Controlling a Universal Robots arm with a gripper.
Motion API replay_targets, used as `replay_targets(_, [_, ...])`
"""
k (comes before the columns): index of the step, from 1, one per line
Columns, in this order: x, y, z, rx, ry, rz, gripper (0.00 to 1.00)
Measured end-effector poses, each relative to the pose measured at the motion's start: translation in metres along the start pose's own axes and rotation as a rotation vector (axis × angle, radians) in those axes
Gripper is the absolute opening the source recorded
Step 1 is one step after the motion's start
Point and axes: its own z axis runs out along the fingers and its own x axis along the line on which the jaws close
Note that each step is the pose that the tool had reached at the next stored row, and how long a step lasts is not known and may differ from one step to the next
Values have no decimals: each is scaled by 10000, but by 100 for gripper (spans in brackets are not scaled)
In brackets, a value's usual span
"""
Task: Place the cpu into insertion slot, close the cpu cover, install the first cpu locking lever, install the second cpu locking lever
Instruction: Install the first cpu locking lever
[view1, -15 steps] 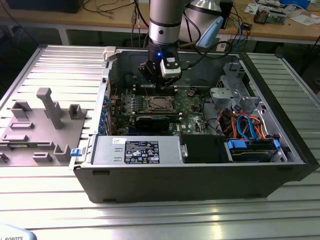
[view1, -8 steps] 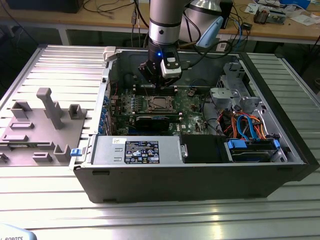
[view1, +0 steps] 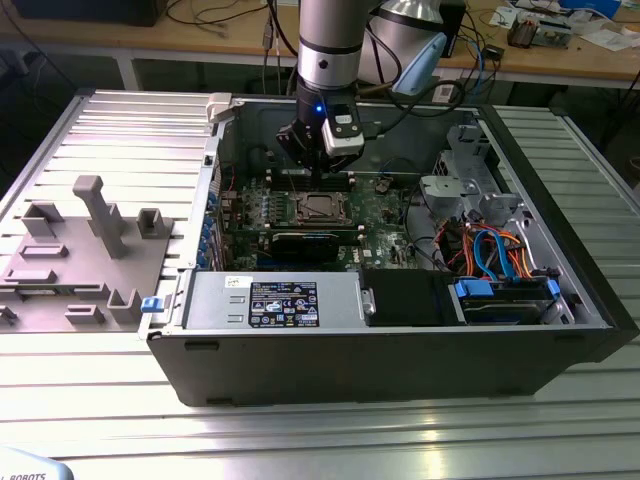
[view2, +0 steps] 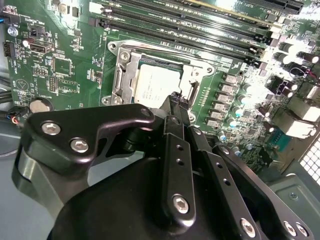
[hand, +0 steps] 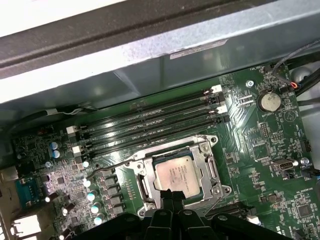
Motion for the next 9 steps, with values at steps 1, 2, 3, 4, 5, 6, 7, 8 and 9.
replay_targets(1, [0,0,0,1,0,-35,11])
replay_targets(2, [0,0,0,1,-1,-63,11])
replay_targets(3, [0,0,0,1,-2,-104,11])
replay_targets(4, [0,0,0,1,-3,-129,11])
replay_targets(5, [0,0,0,1,-3,-143,11])
replay_targets(6, [0,0,0,1,-4,-171,11])
replay_targets(7, [0,0,0,2,-4,-204,11])
replay_targets(8, [0,0,0,2,-6,-235,11])
replay_targets(9, [0,0,0,2,-6,-255,11])
